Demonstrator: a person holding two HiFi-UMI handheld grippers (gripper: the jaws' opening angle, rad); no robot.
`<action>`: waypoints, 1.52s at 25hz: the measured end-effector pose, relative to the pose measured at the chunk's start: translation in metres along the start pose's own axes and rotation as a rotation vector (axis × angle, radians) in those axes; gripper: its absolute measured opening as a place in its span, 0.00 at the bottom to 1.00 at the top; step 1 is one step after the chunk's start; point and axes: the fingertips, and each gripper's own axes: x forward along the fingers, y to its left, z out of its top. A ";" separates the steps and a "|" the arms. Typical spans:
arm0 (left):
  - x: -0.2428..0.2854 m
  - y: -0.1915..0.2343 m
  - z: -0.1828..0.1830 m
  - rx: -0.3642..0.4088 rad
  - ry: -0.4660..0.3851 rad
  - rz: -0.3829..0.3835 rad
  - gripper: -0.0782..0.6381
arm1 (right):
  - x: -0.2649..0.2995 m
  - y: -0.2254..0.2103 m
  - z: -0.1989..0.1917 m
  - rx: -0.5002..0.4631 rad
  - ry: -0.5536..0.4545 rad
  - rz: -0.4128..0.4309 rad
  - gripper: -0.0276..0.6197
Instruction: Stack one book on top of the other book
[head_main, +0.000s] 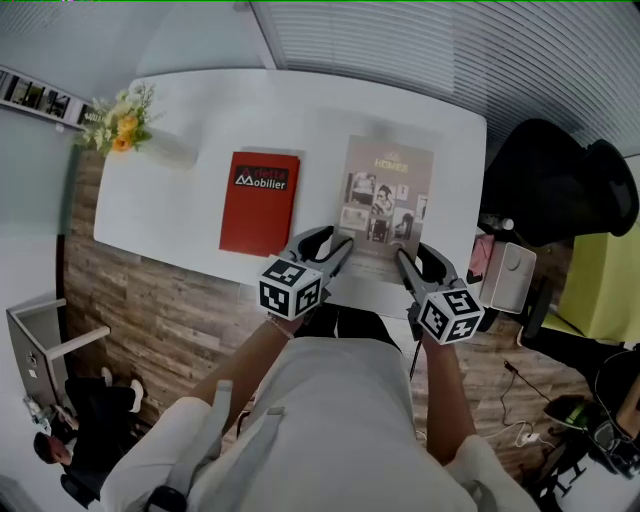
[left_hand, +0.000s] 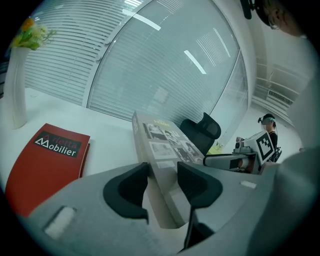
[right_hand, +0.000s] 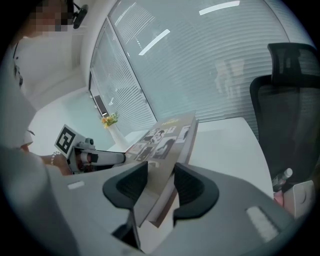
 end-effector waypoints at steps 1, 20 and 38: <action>-0.003 -0.002 0.003 0.004 -0.005 0.001 0.38 | -0.002 0.002 0.003 -0.003 -0.006 0.000 0.30; -0.031 -0.034 0.048 0.037 -0.081 0.029 0.38 | -0.037 0.025 0.048 -0.040 -0.082 0.017 0.30; -0.023 -0.076 0.041 0.026 -0.125 0.084 0.38 | -0.072 0.002 0.046 -0.053 -0.101 0.069 0.30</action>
